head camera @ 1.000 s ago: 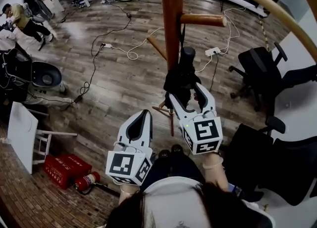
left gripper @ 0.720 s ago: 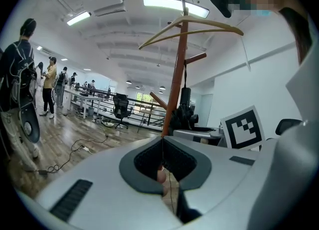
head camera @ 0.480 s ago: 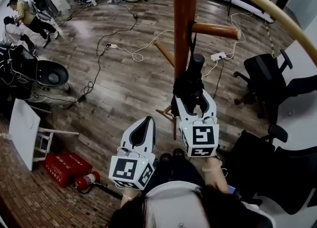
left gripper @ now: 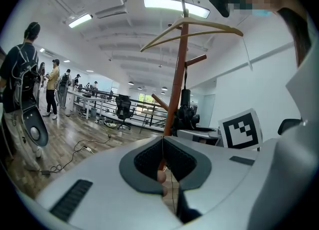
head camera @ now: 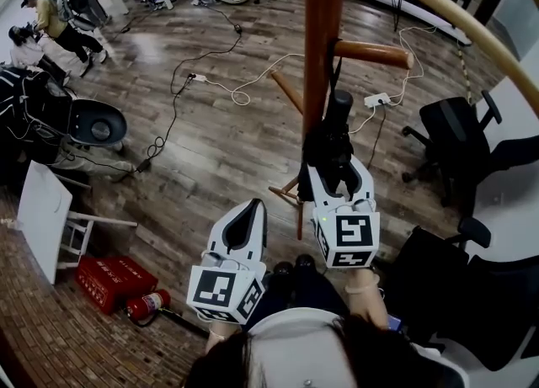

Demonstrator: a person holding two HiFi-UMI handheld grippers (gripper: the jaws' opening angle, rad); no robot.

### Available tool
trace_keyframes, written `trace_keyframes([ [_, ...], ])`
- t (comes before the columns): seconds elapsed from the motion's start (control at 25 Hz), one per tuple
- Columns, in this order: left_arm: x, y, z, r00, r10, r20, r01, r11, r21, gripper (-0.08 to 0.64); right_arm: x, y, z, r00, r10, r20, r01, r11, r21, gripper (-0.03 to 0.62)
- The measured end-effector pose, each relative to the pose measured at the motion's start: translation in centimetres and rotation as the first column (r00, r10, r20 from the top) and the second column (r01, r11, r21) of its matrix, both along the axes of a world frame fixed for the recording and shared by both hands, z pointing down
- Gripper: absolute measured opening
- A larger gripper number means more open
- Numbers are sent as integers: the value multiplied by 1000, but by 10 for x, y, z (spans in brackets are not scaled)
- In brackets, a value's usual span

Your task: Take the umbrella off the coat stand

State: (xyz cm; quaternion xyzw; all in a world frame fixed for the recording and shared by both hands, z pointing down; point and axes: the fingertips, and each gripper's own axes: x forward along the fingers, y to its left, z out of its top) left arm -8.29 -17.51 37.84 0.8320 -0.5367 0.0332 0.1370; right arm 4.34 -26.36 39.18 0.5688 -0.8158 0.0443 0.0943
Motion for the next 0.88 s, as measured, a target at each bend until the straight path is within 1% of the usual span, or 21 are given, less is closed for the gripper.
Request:
trace_keyframes([
  [0.36,0,7,-14,1000,-3,-1,3,999,32,14,2,5,-15,1000,-16,15,15,999,28,225],
  [0.6,3,13,-24,1000,5,1,-5,998,66,14,4,11,-33,1000,-14,24,12,997,74,225],
  [0.88,-2,18,-38,1000,11,-3,-10,995,104,14,4,17,-53,999,-7,45,2,994,111,224],
])
